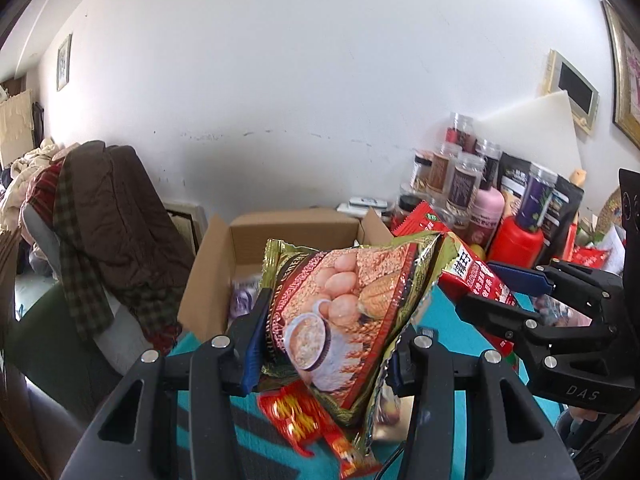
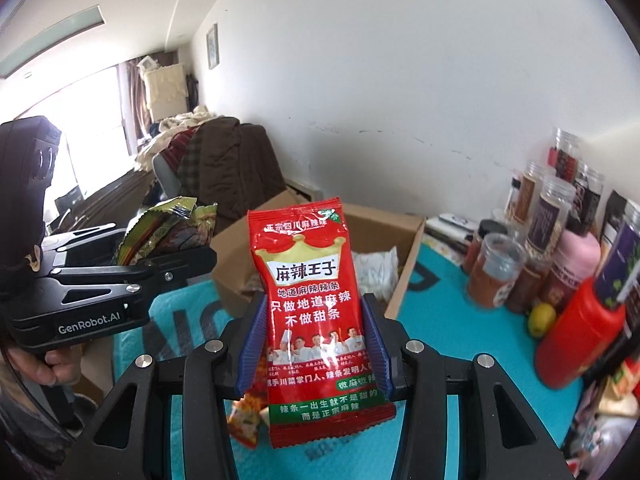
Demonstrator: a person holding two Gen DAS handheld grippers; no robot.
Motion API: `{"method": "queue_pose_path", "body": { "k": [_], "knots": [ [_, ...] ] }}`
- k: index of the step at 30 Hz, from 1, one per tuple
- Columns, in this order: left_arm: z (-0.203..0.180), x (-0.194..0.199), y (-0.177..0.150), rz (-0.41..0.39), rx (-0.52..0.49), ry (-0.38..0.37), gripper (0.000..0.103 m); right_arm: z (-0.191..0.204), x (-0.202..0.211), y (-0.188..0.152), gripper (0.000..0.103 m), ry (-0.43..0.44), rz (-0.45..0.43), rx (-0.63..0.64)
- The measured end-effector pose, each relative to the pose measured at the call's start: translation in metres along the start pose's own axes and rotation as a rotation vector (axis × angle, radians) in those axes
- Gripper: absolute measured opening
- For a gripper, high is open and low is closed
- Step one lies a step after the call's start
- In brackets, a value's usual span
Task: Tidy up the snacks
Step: 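Lift and carry the nut bag and red spicy-strip bag over the cardboard box with both tools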
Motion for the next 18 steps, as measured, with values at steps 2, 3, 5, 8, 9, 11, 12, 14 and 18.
{"method": "queue_pose_path", "body": {
  "k": [2, 3, 5, 8, 9, 11, 12, 14, 18],
  "knots": [
    [0.004, -0.007, 0.010, -0.010, 0.002, 0.002, 0.047, -0.004, -0.007, 0.008, 0.046, -0.001, -0.007, 0.006],
    [0.005, -0.010, 0.015, -0.015, 0.003, 0.004, 0.047, -0.006, -0.011, 0.013, 0.046, 0.000, -0.010, 0.009],
    [0.009, -0.017, 0.025, -0.027, 0.002, 0.011, 0.047, -0.010, -0.020, 0.021, 0.046, 0.002, -0.012, 0.012],
    [0.014, -0.031, 0.037, -0.034, 0.000, 0.020, 0.047, -0.015, -0.034, 0.032, 0.046, 0.003, -0.013, 0.015],
    [0.015, -0.036, 0.041, -0.034, -0.002, 0.021, 0.047, -0.017, -0.040, 0.035, 0.046, 0.004, -0.012, 0.015],
    [0.018, -0.046, 0.047, -0.032, -0.003, 0.025, 0.047, -0.020, -0.050, 0.040, 0.046, 0.006, -0.008, 0.016],
    [0.020, -0.051, 0.049, -0.030, -0.003, 0.026, 0.047, -0.023, -0.055, 0.043, 0.046, 0.007, -0.005, 0.015],
    [0.025, -0.062, 0.053, -0.022, 0.003, 0.029, 0.047, -0.027, -0.067, 0.047, 0.046, 0.011, 0.005, 0.013],
    [0.035, -0.088, 0.056, 0.000, 0.021, 0.043, 0.047, -0.032, -0.088, 0.051, 0.046, 0.019, 0.028, 0.005]
  ]
}}
Point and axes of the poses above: each gripper's, at about its wrist camera, not at the fingertips, and x roughly against the way its jaws point, z to its left, y to its top, the point moved 7 cm from there along -x, roughly the way its jaws point, and after that the axes turned 7 degrees about x, right-handed, at the moved point
